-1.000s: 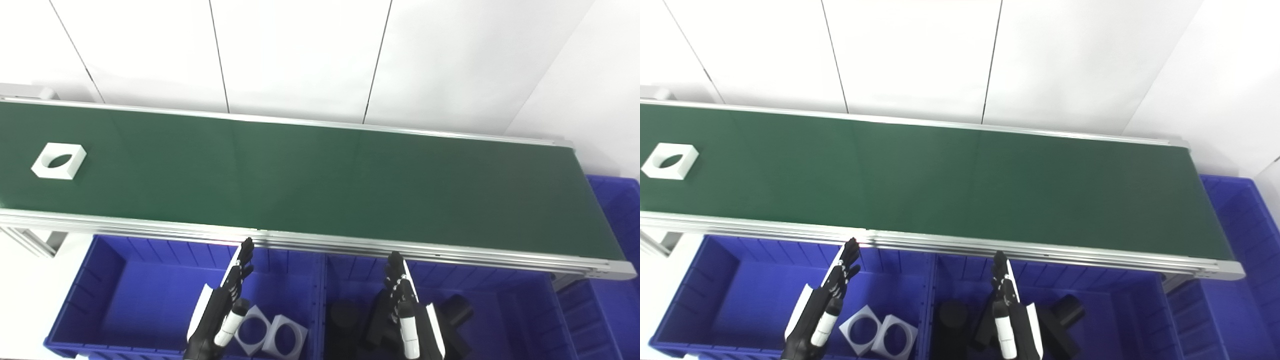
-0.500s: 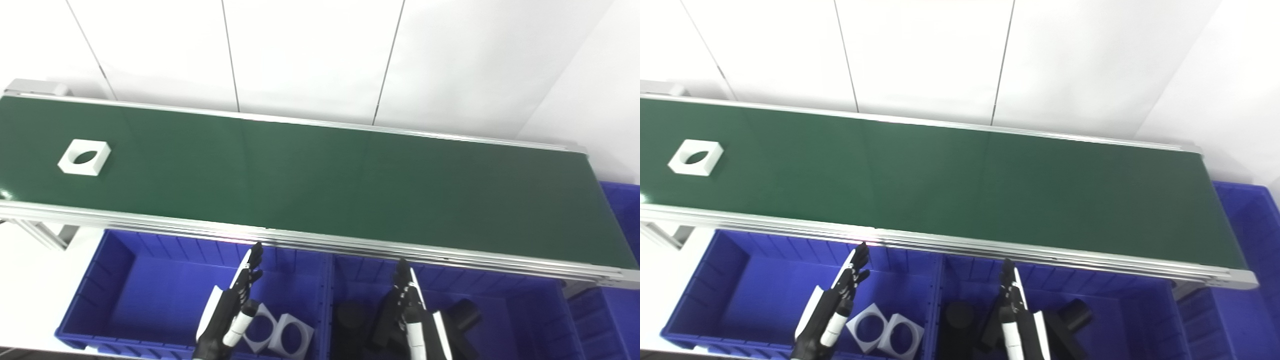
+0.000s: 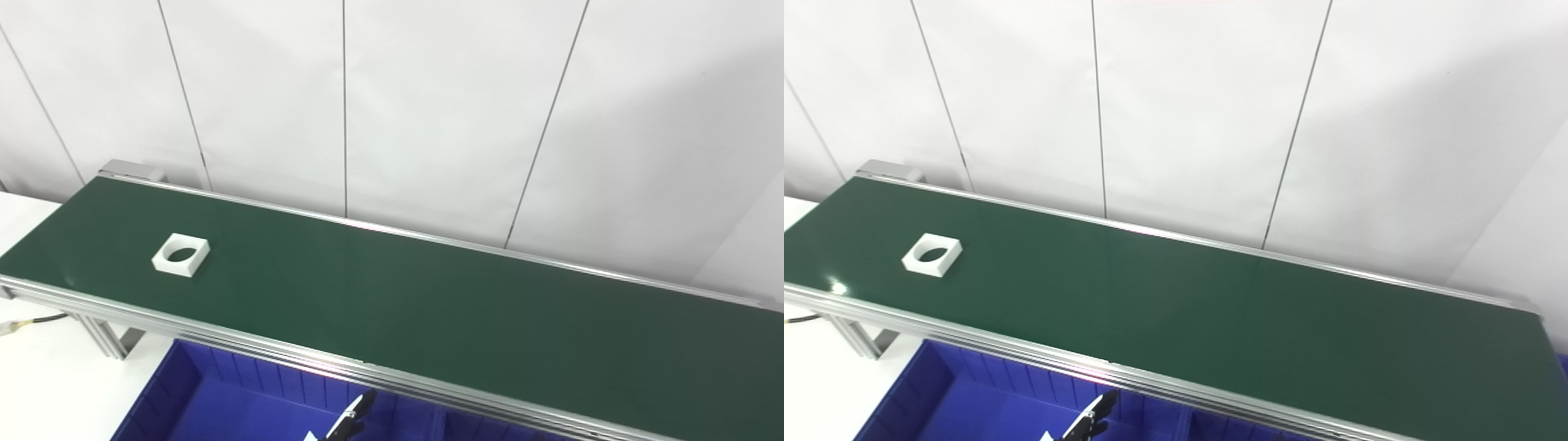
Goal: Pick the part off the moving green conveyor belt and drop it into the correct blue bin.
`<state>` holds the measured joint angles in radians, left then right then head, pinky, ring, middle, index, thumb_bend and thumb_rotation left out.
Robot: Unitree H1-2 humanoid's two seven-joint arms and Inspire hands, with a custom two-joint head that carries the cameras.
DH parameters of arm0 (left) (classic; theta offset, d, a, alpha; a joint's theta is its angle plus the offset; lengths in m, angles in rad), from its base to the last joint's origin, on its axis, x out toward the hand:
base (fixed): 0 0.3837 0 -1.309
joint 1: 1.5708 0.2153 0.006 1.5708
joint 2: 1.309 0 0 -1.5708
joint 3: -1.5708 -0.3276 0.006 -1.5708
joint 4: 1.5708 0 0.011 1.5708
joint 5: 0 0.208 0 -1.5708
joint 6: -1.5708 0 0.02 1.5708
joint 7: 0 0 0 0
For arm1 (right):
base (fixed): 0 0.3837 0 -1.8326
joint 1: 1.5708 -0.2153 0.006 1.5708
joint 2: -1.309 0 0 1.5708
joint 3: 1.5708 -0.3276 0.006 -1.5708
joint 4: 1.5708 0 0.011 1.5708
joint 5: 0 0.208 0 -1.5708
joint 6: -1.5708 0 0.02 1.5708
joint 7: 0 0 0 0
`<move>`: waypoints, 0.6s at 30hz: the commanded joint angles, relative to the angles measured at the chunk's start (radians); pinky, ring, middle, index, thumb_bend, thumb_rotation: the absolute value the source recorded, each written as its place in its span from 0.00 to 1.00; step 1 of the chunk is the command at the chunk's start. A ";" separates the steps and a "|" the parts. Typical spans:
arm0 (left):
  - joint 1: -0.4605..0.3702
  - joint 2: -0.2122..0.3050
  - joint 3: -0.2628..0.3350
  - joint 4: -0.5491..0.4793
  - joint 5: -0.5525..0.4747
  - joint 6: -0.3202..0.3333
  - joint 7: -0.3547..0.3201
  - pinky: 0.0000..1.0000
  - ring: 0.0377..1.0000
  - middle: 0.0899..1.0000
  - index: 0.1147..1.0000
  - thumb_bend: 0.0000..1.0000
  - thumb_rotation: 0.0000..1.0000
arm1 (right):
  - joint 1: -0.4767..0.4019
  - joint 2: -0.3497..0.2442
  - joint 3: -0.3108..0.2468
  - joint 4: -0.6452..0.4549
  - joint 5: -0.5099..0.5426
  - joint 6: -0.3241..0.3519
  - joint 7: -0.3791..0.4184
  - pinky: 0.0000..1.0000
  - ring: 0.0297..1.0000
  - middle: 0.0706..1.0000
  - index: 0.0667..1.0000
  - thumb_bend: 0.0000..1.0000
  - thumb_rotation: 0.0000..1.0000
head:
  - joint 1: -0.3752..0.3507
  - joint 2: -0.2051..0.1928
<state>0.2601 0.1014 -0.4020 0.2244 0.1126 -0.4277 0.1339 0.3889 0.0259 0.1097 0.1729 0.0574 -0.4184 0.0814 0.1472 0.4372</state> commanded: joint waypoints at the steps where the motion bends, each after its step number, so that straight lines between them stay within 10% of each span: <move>1: -0.018 0.004 -0.007 -0.001 -0.007 -0.042 0.014 0.93 0.97 0.97 0.94 0.77 0.97 | -0.010 0.013 -0.010 -0.009 0.019 -0.052 0.028 1.00 1.00 1.00 1.00 0.62 1.00 | 0.011 -0.005; 18: -0.036 0.015 -0.046 0.027 -0.004 -0.042 0.068 0.90 0.94 0.94 0.90 0.77 0.94 | -0.029 0.060 -0.104 0.032 0.058 -0.051 0.137 1.00 1.00 1.00 1.00 0.53 1.00 | 0.063 -0.053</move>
<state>0.2375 0.1163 -0.4422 0.2622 0.1053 -0.4282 0.1848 0.3657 0.0716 0.0128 0.2159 0.1055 -0.4187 0.1906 0.2102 0.3835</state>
